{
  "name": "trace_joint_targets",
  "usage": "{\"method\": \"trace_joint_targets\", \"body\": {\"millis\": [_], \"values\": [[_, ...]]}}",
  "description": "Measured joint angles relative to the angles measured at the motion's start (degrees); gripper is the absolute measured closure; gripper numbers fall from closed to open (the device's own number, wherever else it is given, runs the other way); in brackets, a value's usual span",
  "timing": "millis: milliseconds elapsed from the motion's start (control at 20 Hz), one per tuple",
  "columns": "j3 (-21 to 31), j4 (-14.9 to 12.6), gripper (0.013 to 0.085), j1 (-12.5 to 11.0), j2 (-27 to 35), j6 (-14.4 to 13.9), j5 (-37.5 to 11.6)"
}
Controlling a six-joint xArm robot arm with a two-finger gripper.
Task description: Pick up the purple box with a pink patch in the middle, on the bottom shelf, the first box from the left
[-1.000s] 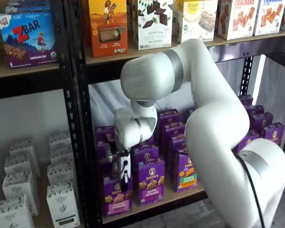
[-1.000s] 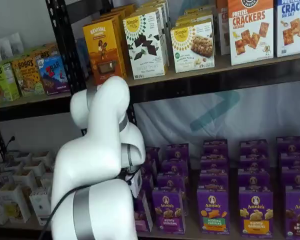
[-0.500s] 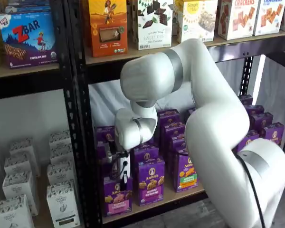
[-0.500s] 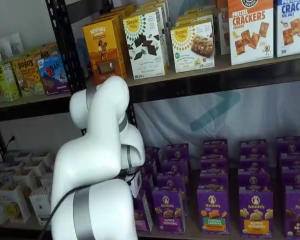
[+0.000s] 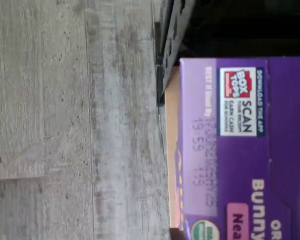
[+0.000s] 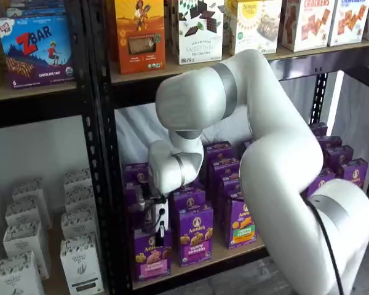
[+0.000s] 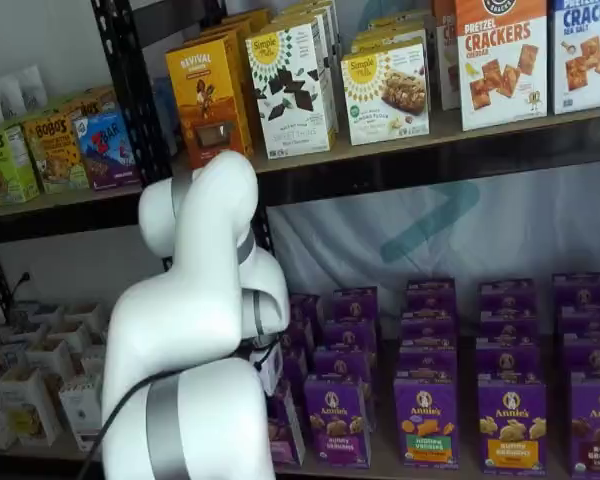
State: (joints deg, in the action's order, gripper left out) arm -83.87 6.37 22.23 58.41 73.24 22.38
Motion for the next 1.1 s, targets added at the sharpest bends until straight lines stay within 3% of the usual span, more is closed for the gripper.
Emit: {"method": "trace_joint_targets", "body": {"millis": [200, 250, 550, 750, 1100], "values": [[0.6, -0.3, 0.0650, 0.0, -0.4, -0.3, -0.4], [0.9, -0.3, 0.0690, 0.0, -0.6, -0.3, -0.4], [3.7, -1.2, 0.0690, 0.1, -3.0, -1.1, -0.6], [8.1, -3.2, 0.0690, 0.4, -6.4, -3.3, -0.8], [20.3, -6.1, 0.0690, 0.8, -16.1, -6.2, -3.8]]}}
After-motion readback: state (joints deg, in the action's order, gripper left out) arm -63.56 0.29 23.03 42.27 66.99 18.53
